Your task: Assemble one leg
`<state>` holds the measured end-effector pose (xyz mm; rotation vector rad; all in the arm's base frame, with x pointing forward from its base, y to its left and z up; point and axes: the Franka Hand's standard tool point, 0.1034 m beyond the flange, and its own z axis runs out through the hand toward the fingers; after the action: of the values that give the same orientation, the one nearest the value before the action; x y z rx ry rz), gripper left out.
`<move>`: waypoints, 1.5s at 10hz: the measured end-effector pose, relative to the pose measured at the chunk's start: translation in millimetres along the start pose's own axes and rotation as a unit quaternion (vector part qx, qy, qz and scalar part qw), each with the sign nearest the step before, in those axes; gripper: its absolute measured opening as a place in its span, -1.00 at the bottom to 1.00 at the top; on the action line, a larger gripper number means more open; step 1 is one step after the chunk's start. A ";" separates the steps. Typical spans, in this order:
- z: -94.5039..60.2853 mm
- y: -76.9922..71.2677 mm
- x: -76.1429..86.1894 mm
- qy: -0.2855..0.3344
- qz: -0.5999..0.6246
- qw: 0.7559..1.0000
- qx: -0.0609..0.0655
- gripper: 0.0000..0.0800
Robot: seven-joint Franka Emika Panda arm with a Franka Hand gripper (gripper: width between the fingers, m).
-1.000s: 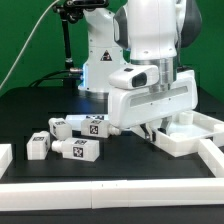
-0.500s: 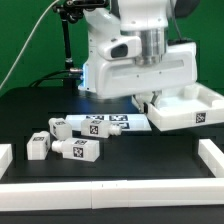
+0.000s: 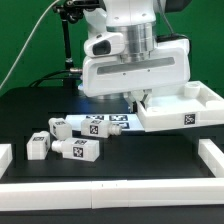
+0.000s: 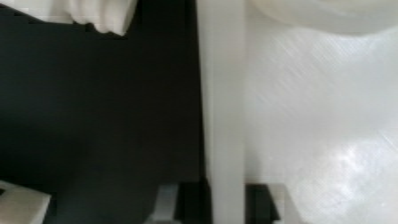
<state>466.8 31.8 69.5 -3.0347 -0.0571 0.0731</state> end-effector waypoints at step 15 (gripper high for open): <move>47.6 66.8 85.4 -0.079 0.094 0.992 0.031 -0.87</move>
Offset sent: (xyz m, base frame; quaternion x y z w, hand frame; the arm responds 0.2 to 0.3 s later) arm 0.0403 -0.0674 -0.0031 0.0214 -0.0145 -0.0154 0.9995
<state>552.0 -26.1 11.2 -2.9565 0.2157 0.3229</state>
